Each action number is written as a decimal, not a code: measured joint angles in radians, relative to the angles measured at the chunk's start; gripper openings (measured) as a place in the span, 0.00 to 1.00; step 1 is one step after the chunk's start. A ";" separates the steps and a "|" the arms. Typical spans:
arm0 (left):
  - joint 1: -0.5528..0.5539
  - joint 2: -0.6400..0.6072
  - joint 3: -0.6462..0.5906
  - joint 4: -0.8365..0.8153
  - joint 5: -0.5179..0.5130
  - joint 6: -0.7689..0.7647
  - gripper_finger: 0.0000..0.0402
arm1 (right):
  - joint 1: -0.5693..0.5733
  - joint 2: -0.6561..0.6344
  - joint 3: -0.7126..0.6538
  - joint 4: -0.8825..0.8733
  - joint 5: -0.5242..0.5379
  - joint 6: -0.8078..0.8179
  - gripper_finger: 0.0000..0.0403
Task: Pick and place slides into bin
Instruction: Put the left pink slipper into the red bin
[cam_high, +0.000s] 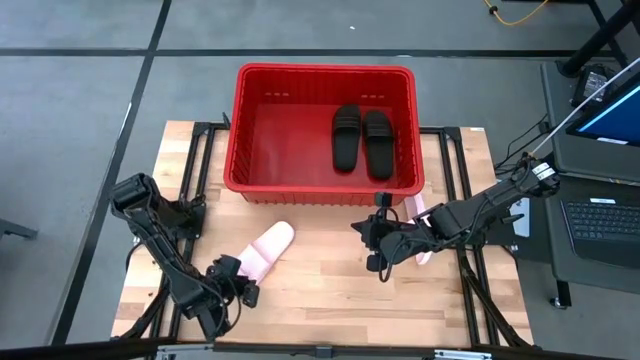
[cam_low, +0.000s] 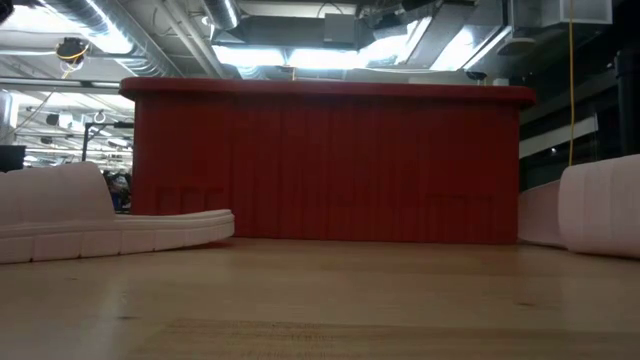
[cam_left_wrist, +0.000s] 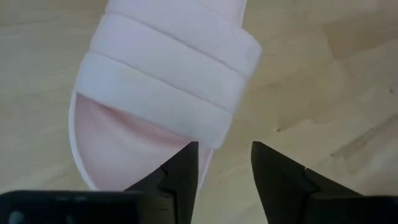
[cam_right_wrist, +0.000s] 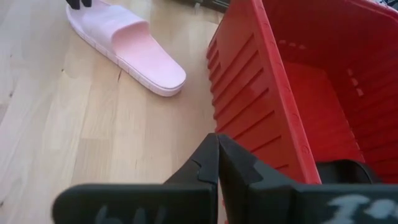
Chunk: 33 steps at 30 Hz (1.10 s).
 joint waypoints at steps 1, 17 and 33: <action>0.005 0.004 0.000 0.000 0.000 0.000 0.35 | 0.000 0.000 0.000 0.000 0.000 0.000 0.02; 0.021 0.113 0.000 0.084 -0.010 -0.018 0.35 | 0.000 0.000 0.000 0.013 0.000 -0.003 0.02; 0.074 0.227 0.001 0.108 -0.214 -0.022 0.35 | 0.000 0.000 0.001 0.052 0.001 -0.003 0.02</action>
